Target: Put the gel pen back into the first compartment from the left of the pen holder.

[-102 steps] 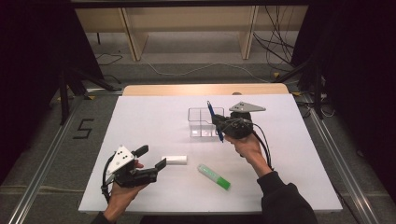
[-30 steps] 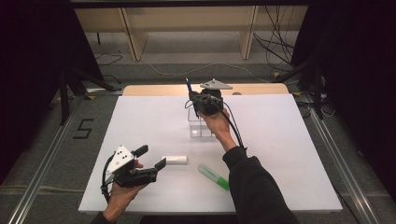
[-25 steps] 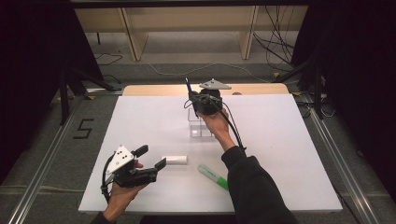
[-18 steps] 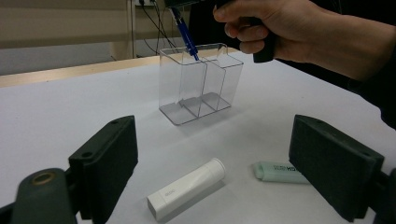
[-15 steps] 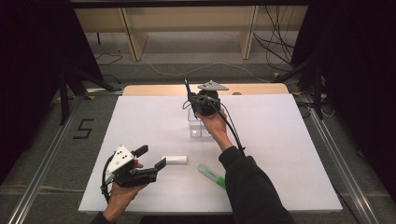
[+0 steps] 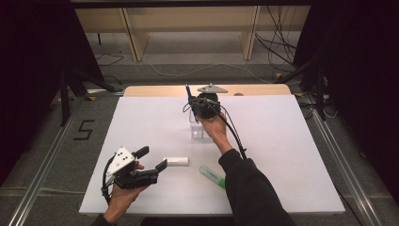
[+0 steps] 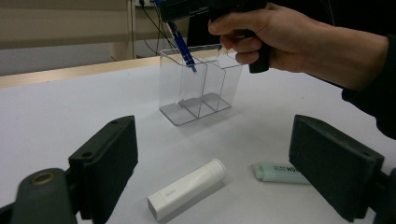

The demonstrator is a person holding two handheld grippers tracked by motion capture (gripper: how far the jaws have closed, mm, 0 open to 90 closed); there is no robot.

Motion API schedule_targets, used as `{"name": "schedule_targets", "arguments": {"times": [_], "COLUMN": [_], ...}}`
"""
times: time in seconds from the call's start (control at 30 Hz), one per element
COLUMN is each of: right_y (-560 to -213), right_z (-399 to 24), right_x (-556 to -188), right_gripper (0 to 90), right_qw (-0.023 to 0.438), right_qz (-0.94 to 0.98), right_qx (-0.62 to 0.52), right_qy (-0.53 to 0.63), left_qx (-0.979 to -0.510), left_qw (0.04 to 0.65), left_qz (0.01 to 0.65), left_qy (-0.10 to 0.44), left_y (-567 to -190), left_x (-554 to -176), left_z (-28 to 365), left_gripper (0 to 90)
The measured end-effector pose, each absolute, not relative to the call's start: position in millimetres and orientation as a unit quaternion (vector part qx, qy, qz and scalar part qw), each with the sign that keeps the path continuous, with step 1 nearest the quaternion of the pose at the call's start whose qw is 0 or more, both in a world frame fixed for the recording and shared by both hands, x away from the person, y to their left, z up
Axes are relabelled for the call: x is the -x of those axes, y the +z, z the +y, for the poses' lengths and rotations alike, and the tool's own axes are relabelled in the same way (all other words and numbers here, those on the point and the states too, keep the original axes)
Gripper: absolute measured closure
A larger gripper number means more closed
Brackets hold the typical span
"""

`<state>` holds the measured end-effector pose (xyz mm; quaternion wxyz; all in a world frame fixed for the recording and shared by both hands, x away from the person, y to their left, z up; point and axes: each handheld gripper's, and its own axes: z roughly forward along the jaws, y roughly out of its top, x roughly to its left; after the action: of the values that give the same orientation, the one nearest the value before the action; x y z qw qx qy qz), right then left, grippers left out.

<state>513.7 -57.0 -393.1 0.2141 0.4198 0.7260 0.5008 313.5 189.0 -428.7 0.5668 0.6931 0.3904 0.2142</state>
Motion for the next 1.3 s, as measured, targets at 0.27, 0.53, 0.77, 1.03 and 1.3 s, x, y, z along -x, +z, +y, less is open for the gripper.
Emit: {"name": "schedule_targets", "arguments": {"times": [0.27,0.53,0.77,1.03,1.3], "right_y": [-399.5,-400.0,-390.6,-378.4,-370.7], "right_z": [-55.1,-55.9,-62.5,-74.7,-91.3], "right_x": [-512.6,-511.8,-506.0,-485.9,-462.4], "right_gripper": [79.7,79.0,48.5,33.9,31.6], "right_qw": [0.212,0.211,0.196,0.184,0.155], "right_qz": [0.733,0.735,0.739,0.755,0.779], "right_qx": [-0.419,-0.426,-0.432,-0.423,-0.394], "right_qy": [0.491,0.483,0.478,0.465,0.462], "left_qx": [-0.693,-0.694,-0.693,-0.692,-0.692], "left_qw": [0.567,0.566,0.566,0.566,0.566], "left_qz": [0.391,0.391,0.391,0.393,0.393], "left_qy": [0.213,0.213,0.214,0.214,0.214], "left_y": [-428.6,-428.6,-428.6,-429.0,-429.2], "left_x": [-313.3,-313.5,-313.5,-313.6,-313.8], "left_z": [188.7,189.4,189.9,189.1,189.5], "left_gripper": [15.0,15.0,15.0,15.0,15.0]}}
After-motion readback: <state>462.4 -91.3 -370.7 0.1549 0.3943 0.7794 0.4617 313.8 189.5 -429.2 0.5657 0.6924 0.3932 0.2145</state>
